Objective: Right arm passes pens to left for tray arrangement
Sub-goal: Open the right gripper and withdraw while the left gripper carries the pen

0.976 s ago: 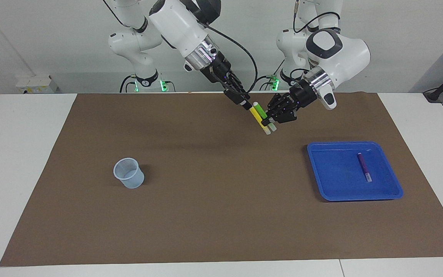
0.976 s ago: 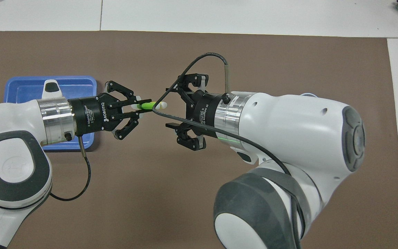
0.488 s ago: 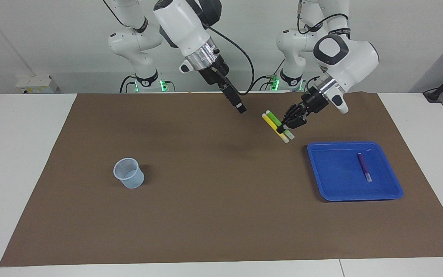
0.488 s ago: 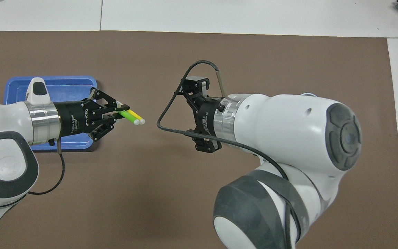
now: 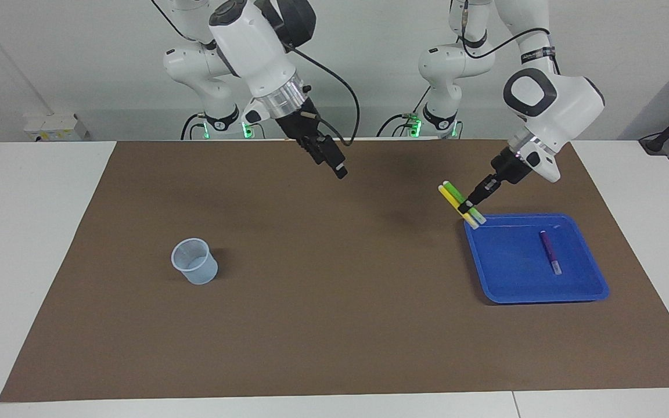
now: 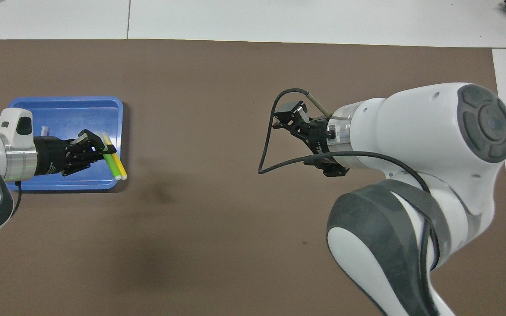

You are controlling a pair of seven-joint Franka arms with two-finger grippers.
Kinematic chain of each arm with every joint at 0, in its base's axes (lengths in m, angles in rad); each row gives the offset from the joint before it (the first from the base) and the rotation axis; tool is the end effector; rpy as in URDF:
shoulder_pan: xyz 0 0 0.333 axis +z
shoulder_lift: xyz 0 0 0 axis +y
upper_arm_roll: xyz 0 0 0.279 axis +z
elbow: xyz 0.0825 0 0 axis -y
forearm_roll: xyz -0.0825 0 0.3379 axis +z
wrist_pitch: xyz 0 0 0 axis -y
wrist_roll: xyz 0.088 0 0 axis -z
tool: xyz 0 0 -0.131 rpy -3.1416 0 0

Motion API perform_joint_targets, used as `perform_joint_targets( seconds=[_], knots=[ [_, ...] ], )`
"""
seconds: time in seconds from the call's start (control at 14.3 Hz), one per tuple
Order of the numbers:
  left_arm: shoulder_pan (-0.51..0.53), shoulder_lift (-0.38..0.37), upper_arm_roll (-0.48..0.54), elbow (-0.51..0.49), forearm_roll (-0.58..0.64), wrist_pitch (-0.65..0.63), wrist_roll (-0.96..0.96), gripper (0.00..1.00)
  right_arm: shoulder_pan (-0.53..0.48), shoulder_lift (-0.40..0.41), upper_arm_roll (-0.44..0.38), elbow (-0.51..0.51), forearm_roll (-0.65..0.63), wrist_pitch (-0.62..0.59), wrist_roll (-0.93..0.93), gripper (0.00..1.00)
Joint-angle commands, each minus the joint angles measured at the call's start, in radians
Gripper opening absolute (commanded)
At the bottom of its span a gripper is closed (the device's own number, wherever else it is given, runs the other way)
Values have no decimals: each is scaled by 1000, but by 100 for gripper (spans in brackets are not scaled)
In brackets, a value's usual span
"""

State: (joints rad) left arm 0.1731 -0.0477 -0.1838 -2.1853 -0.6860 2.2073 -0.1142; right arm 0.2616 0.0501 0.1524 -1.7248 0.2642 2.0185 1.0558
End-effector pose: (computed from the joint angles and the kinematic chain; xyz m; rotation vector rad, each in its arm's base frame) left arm 0.5015 -0.0394 0.3887 2.5038 0.6423 0.0435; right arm 0.5062 0.2436 0.5171 -2.6044 0.9931 -0.0093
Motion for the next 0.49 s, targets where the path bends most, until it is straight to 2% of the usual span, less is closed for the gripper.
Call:
perform_joint_targets(
  seconds=[0.0, 0.21, 0.42],
  knots=[
    [26, 57, -6, 50, 98, -11, 71, 0, -36, -24, 9, -6, -66, -87, -156, 100],
    [42, 130, -6, 126, 259, -12, 114, 0, -74, -38, 9, -6, -117, -154, -261, 100],
    [98, 305, -6, 293, 312, -93, 273, 0, -126, -72, 9, -6, -149, -214, -423, 100]
  ],
)
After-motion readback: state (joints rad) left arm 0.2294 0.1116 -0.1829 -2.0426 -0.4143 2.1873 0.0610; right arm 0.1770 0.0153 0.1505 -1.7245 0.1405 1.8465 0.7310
